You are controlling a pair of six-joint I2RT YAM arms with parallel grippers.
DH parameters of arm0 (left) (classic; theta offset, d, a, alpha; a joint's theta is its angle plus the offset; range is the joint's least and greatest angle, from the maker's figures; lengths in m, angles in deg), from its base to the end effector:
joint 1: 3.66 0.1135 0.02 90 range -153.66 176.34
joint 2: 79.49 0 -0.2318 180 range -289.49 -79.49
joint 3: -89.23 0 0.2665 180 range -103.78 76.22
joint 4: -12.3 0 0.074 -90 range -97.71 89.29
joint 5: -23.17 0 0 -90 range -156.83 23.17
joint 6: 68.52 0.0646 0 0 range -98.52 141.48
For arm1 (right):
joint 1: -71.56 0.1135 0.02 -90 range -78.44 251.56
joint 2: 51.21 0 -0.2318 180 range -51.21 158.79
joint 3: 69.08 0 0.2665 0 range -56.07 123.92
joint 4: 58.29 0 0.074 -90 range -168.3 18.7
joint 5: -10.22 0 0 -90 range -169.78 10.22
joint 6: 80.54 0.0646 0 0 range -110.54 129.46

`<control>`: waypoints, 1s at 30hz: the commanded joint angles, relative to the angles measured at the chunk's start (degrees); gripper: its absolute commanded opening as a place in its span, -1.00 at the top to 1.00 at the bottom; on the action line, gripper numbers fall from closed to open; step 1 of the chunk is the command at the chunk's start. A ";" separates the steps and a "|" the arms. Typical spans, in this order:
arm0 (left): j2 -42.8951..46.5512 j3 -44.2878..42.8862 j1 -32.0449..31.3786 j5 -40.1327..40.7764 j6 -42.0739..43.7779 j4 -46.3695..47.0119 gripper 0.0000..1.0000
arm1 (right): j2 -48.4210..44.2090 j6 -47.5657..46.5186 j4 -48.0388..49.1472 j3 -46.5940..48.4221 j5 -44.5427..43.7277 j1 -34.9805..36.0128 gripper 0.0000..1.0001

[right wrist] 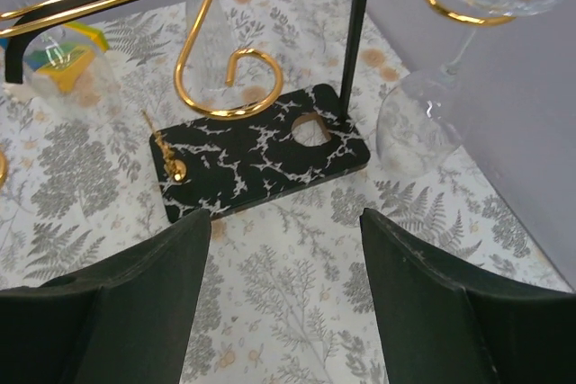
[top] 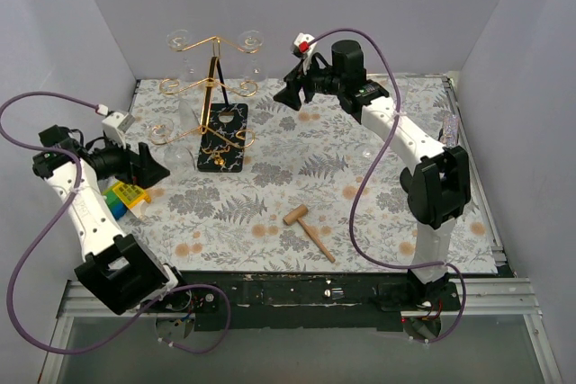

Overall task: Take the wine glass off the wine glass rack
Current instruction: Pick up the wine glass from the wine rack.

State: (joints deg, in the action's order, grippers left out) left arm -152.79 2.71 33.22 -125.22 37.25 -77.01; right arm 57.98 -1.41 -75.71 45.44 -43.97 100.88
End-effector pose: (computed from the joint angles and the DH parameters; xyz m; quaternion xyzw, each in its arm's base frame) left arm 0.2240 0.0993 0.2918 -0.1007 0.8627 -0.3871 0.3095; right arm 0.4045 0.2705 0.3307 -0.4358 0.6285 0.3319 0.5522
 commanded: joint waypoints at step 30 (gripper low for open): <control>0.79 9.35 0.65 -9.28 0.49 35.42 -0.65 | 0.07 2.18 2.93 1.76 0.75 -2.87 -0.43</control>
State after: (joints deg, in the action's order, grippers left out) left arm -151.41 9.68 35.59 -125.98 37.54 -49.62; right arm 61.65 4.97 -64.76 47.52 -43.20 98.26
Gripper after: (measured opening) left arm 0.853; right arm 0.717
